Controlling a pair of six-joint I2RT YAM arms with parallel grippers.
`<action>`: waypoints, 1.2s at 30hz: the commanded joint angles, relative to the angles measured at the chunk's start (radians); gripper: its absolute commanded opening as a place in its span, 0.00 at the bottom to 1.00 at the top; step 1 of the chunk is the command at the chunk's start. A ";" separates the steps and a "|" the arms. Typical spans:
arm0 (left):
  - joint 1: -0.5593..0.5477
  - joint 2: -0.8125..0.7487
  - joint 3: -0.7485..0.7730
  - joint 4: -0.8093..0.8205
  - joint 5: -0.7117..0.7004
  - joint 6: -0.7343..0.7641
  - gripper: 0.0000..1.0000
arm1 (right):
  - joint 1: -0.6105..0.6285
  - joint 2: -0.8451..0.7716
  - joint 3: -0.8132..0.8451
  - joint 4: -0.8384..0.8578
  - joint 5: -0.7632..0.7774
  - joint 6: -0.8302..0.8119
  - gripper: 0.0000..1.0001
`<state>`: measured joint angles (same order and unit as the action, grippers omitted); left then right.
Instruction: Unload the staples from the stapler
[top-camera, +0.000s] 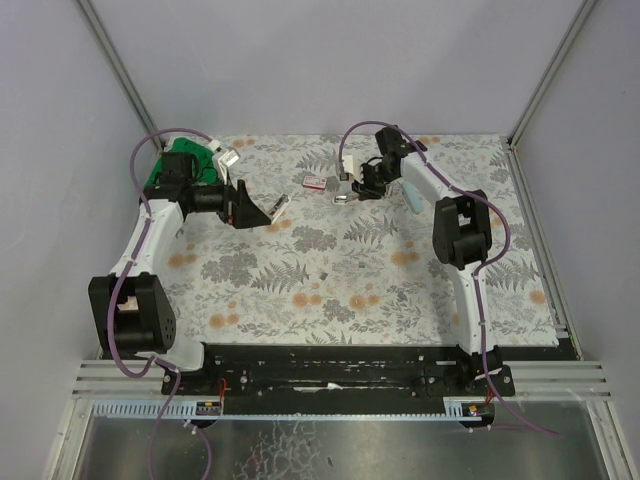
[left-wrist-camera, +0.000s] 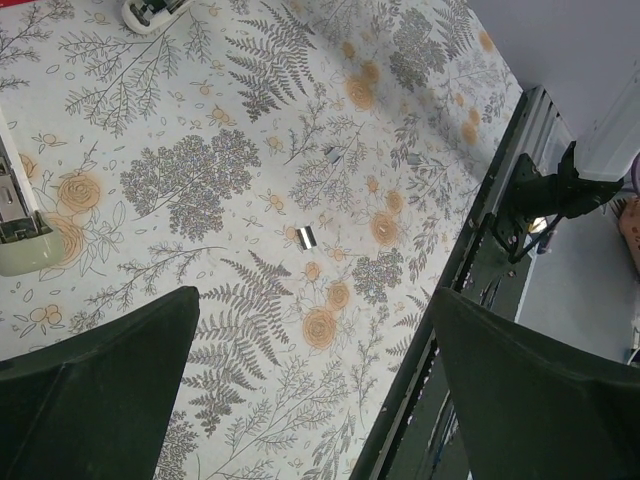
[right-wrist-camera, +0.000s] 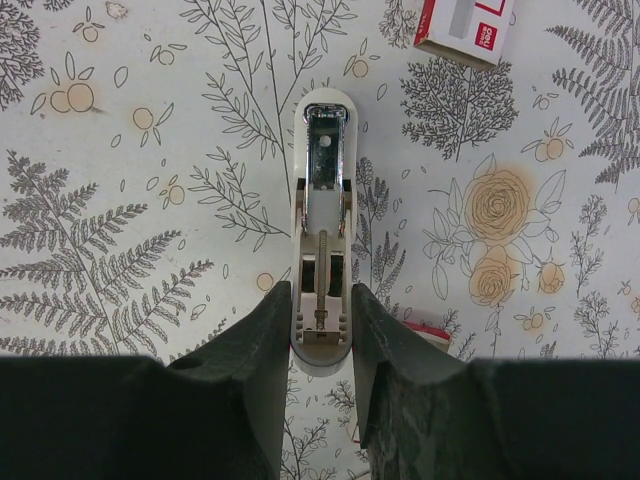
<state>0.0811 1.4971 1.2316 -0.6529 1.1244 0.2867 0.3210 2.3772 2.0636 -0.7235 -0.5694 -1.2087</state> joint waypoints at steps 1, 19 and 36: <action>0.014 0.011 -0.008 -0.012 0.044 0.012 1.00 | -0.005 0.003 0.046 0.013 -0.040 -0.007 0.26; 0.028 0.028 -0.013 -0.013 0.070 0.013 1.00 | -0.004 -0.023 0.052 0.068 -0.031 0.075 0.59; 0.038 0.019 -0.024 0.002 0.080 0.004 1.00 | -0.090 -0.313 -0.224 0.400 0.010 0.634 0.86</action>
<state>0.1078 1.5200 1.2156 -0.6521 1.1728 0.2863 0.2729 2.1998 1.8828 -0.4690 -0.5690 -0.7879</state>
